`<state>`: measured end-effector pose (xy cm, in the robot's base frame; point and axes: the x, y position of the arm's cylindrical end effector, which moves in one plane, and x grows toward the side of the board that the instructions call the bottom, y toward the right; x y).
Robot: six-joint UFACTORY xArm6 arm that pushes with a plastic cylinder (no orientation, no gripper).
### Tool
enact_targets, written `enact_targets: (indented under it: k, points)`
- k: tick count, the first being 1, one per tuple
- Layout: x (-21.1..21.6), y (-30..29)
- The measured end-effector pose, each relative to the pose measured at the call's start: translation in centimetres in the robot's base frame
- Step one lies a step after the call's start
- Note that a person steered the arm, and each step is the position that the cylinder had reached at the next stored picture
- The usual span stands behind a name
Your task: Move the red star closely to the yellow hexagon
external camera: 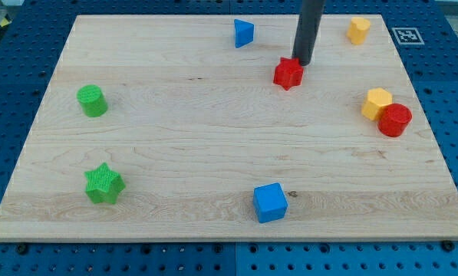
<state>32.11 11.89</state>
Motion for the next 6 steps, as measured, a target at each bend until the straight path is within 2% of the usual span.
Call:
enact_targets:
  k: [2, 3, 5, 6]
  points:
    - [0.7, -9.6]
    - [2.9, -6.8]
    - [3.2, 7.0]
    - [3.3, 6.4]
